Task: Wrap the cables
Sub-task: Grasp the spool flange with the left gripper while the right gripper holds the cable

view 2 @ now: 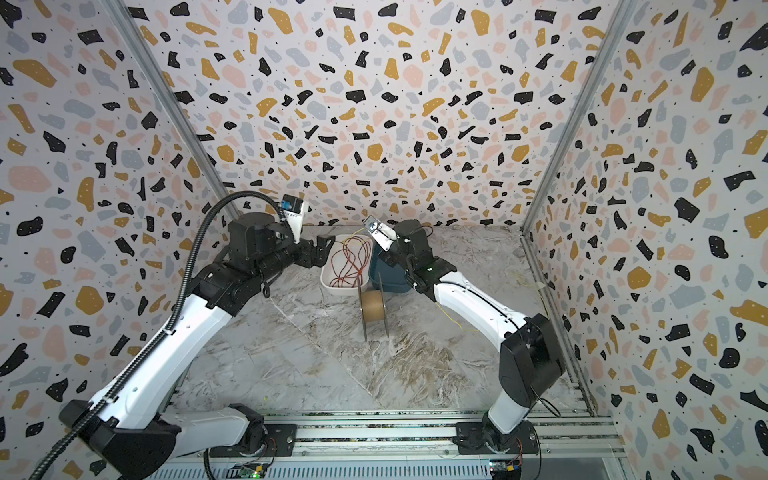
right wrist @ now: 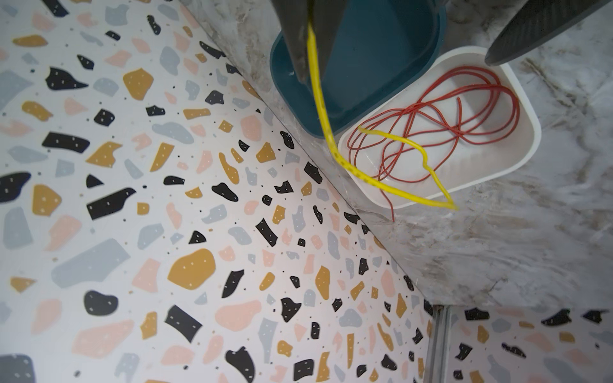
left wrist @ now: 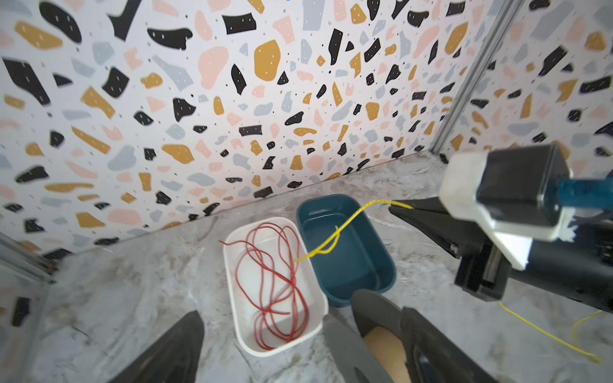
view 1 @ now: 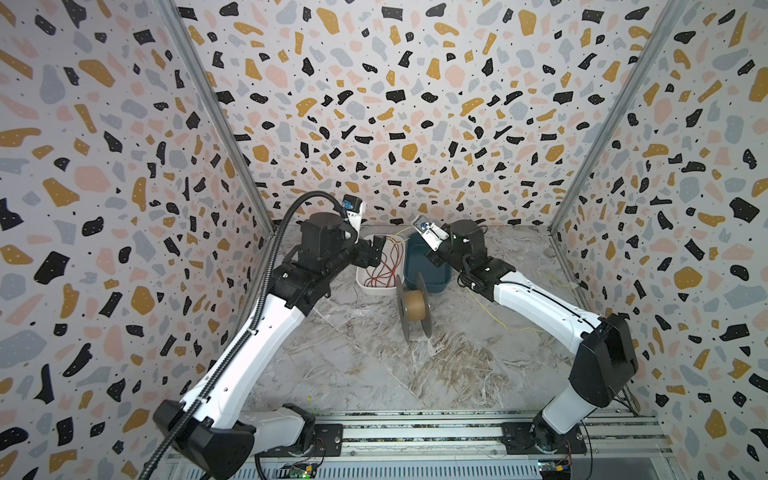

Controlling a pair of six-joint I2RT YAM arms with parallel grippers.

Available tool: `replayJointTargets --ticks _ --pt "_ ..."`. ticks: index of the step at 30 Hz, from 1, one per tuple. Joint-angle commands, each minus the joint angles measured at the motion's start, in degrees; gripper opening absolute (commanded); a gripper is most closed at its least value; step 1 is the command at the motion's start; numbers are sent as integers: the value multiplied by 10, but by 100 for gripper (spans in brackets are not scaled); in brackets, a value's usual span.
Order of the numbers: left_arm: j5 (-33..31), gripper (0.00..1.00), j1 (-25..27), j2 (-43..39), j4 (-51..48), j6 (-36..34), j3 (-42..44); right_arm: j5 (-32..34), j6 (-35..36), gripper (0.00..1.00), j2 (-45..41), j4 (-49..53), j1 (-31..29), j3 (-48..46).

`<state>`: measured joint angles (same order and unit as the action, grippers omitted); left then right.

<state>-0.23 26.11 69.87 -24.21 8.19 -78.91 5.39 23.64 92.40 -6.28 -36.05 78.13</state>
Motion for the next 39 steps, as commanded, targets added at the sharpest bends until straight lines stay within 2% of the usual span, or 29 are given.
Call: replayJointTargets --ticks 1,5,11,19,26,30,34,39 --pt "26 86 3 -14 33 124 58 16 -99 0 -55 -33 24 -21" --pt "32 82 14 -14 32 189 104 28 -140 0 -79 -27 45 -52" --pt "-2 82 52 -13 45 265 144 11 -152 0 -115 -78 60 -126" --pt "-72 78 125 8 42 364 161 -7 -173 0 -125 -90 73 -149" --pt "-114 68 176 37 38 388 185 -16 -177 0 -129 -93 77 -149" --pt "-124 54 192 54 50 397 195 -20 -182 0 -132 -94 79 -150" --pt "-141 51 202 75 34 395 183 -24 -183 0 -134 -93 80 -149" --pt "-168 37 204 98 3 380 160 -24 -183 0 -137 -93 80 -152"
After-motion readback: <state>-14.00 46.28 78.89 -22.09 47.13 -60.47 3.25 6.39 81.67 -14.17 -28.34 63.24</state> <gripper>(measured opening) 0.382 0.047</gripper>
